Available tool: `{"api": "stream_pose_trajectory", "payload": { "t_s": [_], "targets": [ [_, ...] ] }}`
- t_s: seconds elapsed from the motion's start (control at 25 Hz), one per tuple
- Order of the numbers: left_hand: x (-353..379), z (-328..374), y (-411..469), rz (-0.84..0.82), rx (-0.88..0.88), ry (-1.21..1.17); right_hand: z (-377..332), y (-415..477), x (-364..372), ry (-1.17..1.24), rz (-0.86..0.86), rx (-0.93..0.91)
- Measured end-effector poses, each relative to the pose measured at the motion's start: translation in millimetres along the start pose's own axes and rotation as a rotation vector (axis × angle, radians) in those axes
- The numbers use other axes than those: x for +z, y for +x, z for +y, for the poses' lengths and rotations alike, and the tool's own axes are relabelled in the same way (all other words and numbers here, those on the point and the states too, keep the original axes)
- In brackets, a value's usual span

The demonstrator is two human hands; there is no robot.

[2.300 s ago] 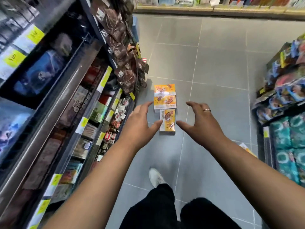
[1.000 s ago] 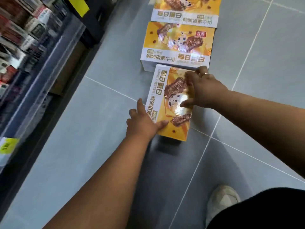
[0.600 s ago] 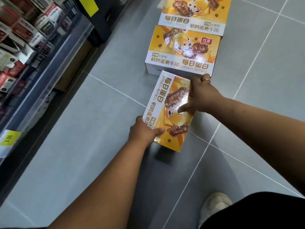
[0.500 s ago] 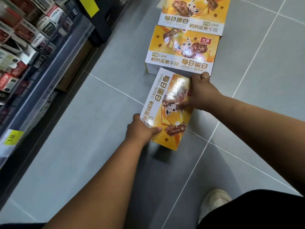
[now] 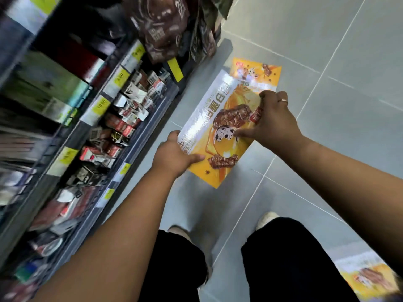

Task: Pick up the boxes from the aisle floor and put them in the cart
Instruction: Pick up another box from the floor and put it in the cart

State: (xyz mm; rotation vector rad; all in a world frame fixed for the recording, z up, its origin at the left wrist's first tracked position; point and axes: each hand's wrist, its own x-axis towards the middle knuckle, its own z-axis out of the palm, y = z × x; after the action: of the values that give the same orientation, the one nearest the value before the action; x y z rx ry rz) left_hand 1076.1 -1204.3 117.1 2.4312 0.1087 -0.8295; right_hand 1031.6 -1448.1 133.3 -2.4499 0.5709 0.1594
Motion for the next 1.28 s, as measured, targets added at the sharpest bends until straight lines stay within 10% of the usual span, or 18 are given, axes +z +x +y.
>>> {"api": "stream_pose_trajectory", "payload": {
  "t_s": [0.52,1.28],
  "targets": [
    [-272.7,114.8,-301.2,0.221,0.081,0.015,-253.4,-166.2,-282.4,0.072,0.107,-0.173],
    [-294.3,-9.3,-618.5,0.858,-0.472,-0.279,-444.4,-352.9,-264.1,-0.009,-0.285,-0.966]
  ]
}}
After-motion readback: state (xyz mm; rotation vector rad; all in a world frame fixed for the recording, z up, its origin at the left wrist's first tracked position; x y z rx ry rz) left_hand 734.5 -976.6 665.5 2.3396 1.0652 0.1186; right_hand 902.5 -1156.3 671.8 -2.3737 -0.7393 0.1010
